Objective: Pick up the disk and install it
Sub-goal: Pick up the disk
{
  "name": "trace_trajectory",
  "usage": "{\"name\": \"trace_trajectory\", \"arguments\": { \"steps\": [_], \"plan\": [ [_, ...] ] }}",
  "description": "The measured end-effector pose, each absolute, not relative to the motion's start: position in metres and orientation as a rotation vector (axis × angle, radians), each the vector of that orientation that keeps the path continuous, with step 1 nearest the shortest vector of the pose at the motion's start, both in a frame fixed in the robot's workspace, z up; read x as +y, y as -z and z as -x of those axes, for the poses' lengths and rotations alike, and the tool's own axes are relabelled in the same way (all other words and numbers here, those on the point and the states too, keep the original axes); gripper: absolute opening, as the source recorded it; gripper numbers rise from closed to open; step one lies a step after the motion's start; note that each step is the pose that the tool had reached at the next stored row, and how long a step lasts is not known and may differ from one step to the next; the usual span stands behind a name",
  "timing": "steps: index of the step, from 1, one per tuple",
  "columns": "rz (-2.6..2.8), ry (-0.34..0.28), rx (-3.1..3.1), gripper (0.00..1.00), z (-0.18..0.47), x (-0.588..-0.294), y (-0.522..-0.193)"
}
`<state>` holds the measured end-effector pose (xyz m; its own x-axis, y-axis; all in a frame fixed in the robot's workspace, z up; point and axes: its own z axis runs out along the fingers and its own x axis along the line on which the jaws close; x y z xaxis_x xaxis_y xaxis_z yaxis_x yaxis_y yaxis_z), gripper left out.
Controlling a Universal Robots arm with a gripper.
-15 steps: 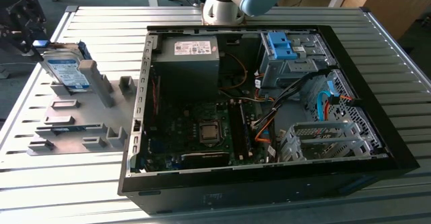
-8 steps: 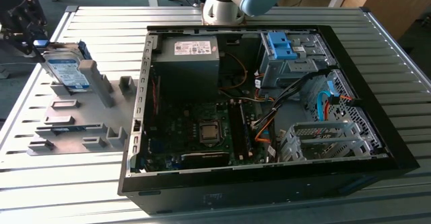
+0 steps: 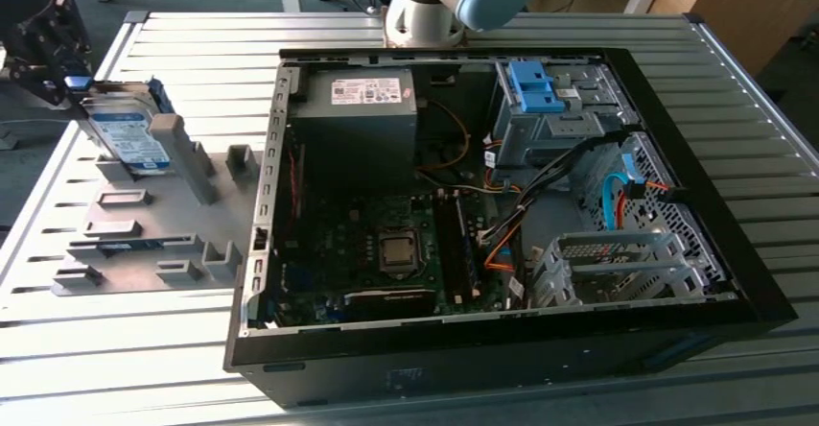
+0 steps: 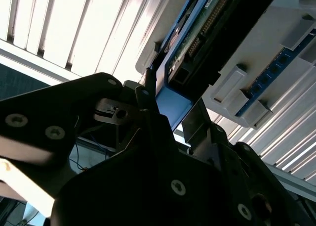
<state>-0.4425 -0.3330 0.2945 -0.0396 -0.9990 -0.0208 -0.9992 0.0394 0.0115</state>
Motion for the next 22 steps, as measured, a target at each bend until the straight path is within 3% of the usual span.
{"name": "trace_trajectory", "arguments": {
  "steps": [10,13,22],
  "plan": [
    [2.17,-0.036,2.262,0.46,0.4425,-0.333,-0.29],
    [2.17,-0.036,2.262,0.37,0.4425,-0.333,-0.2897],
    [2.17,-0.036,2.262,0.37,0.4425,-0.333,-0.289]
  ]
}}
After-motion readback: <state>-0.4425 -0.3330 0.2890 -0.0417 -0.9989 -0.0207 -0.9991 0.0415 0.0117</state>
